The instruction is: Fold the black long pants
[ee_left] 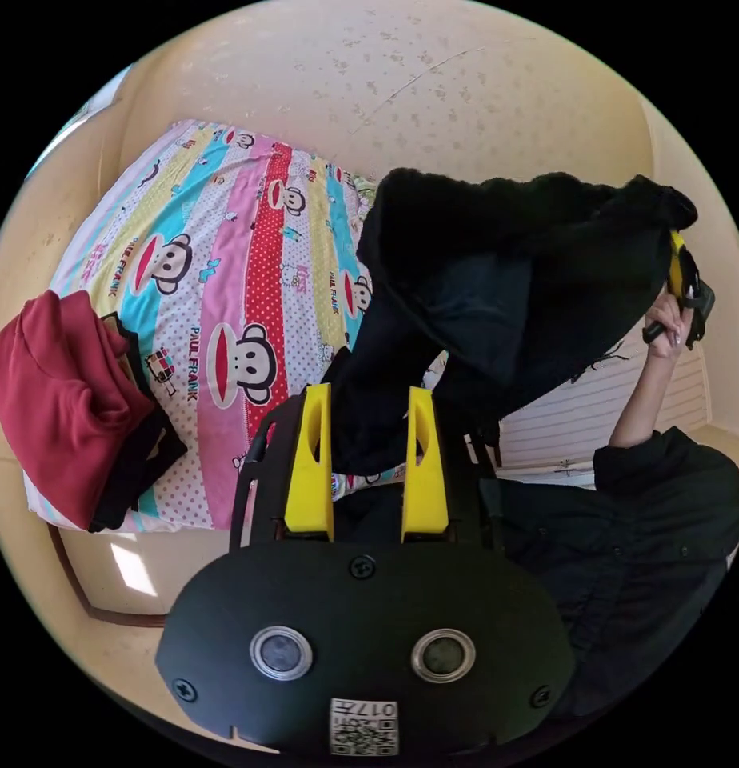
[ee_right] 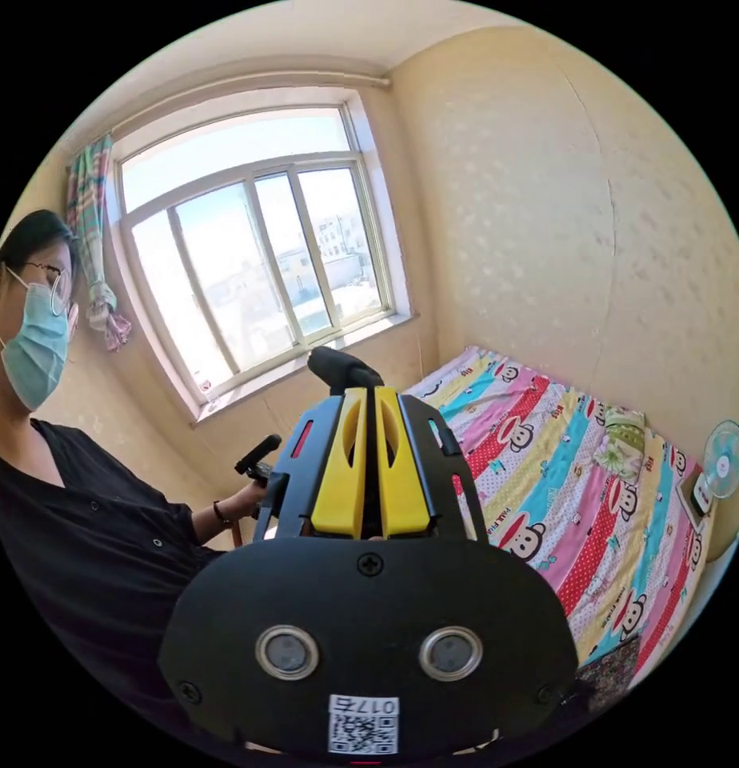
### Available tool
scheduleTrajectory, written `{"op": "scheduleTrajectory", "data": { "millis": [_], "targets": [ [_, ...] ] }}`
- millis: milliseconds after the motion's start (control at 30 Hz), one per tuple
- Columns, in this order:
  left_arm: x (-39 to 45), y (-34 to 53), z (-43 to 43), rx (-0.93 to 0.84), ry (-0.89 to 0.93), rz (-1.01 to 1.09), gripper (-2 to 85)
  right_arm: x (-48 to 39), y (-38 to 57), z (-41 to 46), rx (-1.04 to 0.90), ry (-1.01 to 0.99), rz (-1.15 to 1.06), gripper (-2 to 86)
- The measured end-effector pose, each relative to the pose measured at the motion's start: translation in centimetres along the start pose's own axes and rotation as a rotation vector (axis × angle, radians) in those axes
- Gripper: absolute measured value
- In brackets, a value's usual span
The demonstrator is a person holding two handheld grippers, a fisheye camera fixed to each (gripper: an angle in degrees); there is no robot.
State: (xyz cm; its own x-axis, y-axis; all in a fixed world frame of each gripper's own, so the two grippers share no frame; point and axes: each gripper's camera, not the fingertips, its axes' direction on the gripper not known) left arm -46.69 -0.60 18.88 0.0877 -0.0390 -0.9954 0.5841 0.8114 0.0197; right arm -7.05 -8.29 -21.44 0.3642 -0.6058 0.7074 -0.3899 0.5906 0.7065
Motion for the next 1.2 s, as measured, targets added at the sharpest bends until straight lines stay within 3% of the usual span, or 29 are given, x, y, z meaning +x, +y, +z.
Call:
{"op": "scheduleTrajectory", "data": {
  "millis": [200,367,533,733,767,867,967,1200],
  "targets": [
    [10.0,2.5,-9.1,0.250,-0.087,0.281,15.9,-8.9,-5.7,-10.9,0.166,0.004,-0.185,1.0],
    [22.7,6.0,-20.4,0.628,-0.194,0.638,16.5,-13.5,-8.0,-19.5,0.272,-0.003,-0.260,1.1],
    [31.3,10.9,-24.1,0.992,-0.224,0.923,12.8,-13.2,-8.3,-27.2,0.406,-0.081,-0.240,1.2],
    [32.5,5.5,-24.7,0.698,0.491,0.834,5.4,-11.4,-8.4,-34.5,0.500,-0.127,-0.224,1.5],
    [32.0,6.0,-25.1,0.734,0.578,0.812,4.2,-10.9,-8.2,-35.9,0.509,-0.125,-0.210,1.5],
    [32.2,9.1,-28.4,0.894,0.613,0.773,2.7,-10.2,-7.1,-39.5,0.533,-0.092,-0.194,1.7],
    [35.6,11.8,-32.1,1.050,0.524,0.803,2.1,-9.9,-5.8,-42.8,0.600,-0.088,-0.205,1.8],
    [41.1,6.2,-36.2,1.051,0.386,0.743,2.7,-4.3,-9.1,-47.6,0.644,0.016,-0.070,2.2]
  ]
}}
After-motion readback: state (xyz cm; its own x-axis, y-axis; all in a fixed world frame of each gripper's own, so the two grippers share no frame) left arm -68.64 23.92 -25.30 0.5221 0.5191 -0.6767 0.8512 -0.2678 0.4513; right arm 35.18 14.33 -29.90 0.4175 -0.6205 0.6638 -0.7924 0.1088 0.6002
